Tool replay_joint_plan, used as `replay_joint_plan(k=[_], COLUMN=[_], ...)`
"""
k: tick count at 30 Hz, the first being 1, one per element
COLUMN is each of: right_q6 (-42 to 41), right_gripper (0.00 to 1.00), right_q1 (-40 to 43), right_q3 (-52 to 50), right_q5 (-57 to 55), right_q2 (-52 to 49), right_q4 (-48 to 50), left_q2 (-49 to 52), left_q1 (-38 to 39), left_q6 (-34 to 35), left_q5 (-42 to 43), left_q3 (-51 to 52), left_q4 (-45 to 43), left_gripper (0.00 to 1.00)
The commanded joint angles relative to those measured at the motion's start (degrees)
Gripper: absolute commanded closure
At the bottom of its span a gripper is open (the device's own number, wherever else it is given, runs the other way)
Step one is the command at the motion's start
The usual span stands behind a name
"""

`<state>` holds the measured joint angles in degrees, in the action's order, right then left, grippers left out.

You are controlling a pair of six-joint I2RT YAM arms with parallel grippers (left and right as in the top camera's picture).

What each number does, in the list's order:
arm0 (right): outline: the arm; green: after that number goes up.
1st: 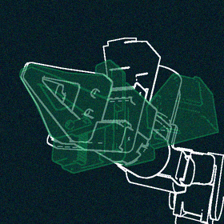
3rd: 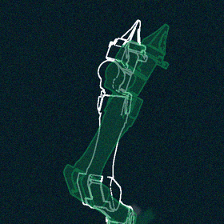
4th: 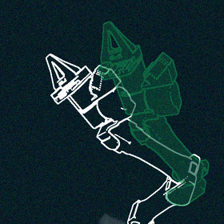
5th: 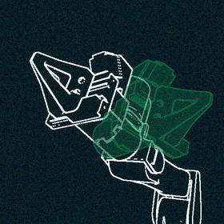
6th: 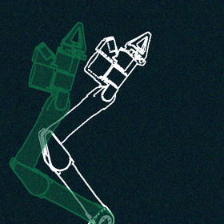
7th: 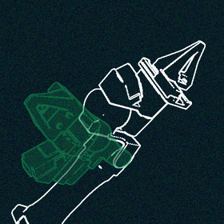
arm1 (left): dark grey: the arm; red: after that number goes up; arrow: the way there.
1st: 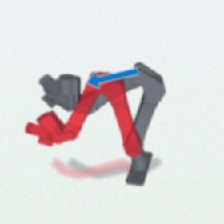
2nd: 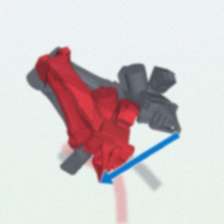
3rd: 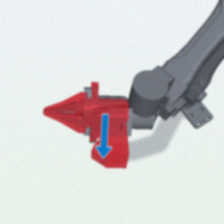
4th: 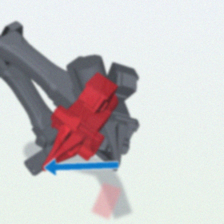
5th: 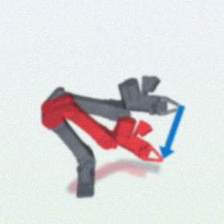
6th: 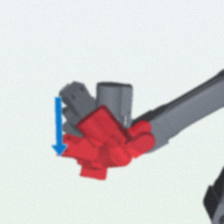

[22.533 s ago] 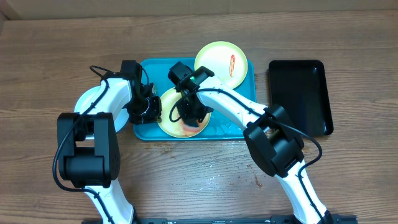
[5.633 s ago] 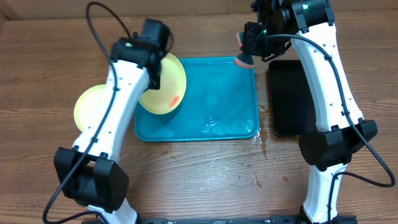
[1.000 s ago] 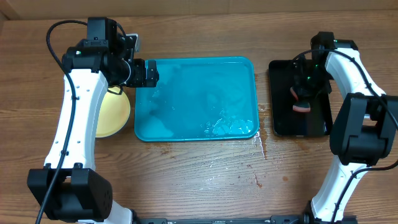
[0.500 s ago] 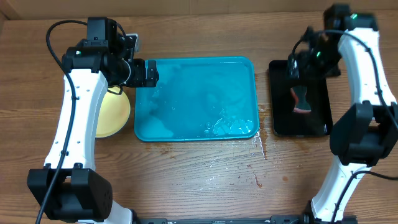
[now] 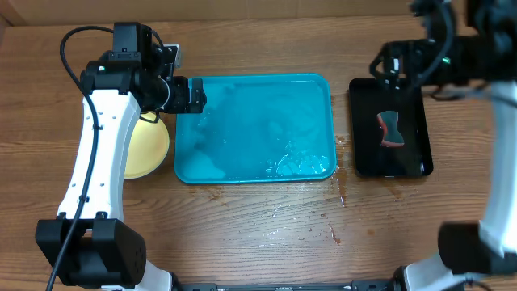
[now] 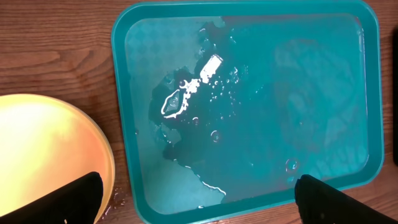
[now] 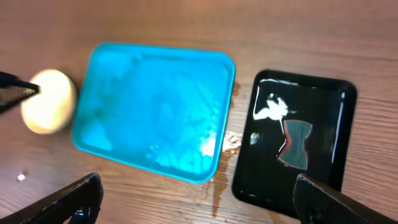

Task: Clean dirty plates on tray and stack at the side
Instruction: 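Set the sponge down on the black tray and open the right gripper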

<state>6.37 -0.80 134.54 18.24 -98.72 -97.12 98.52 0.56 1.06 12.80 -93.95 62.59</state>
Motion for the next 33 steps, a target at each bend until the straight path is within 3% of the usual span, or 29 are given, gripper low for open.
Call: replay_joint_plan(k=[1,9,20,26,33], right_q6=[-5.66,-7.04,-6.64,-7.08,-7.10], right_gripper=[0.00,0.00,0.00,0.00,0.00], right_q1=[0.15,0.15,0.17,0.15,0.15], right_q3=[1.42,1.44,-2.80,-20.76,-57.53], right_q5=[1.66,1.53,-9.51,-9.14,-7.50], right_q2=[5.95,13.44,16.61,26.91,48.81], right_q4=[0.09,0.09,1.01,23.41,52.48], left_q2=[-0.26,-0.26,-0.26,-0.26,-0.26], left_q1=[0.13,0.13,0.13,0.17,0.20], left_q6=[-1.09,-1.09,-1.09,-1.09,-1.09], left_q5=[-0.33,-0.35,-0.33,-0.35,-0.33], left_q3=[-0.66,-0.66,-0.66,-0.66,-0.66], left_q4=[-0.02,0.00,-0.02,-0.02,-0.02], left_gripper=[0.00,0.00,0.00,0.01,0.00])
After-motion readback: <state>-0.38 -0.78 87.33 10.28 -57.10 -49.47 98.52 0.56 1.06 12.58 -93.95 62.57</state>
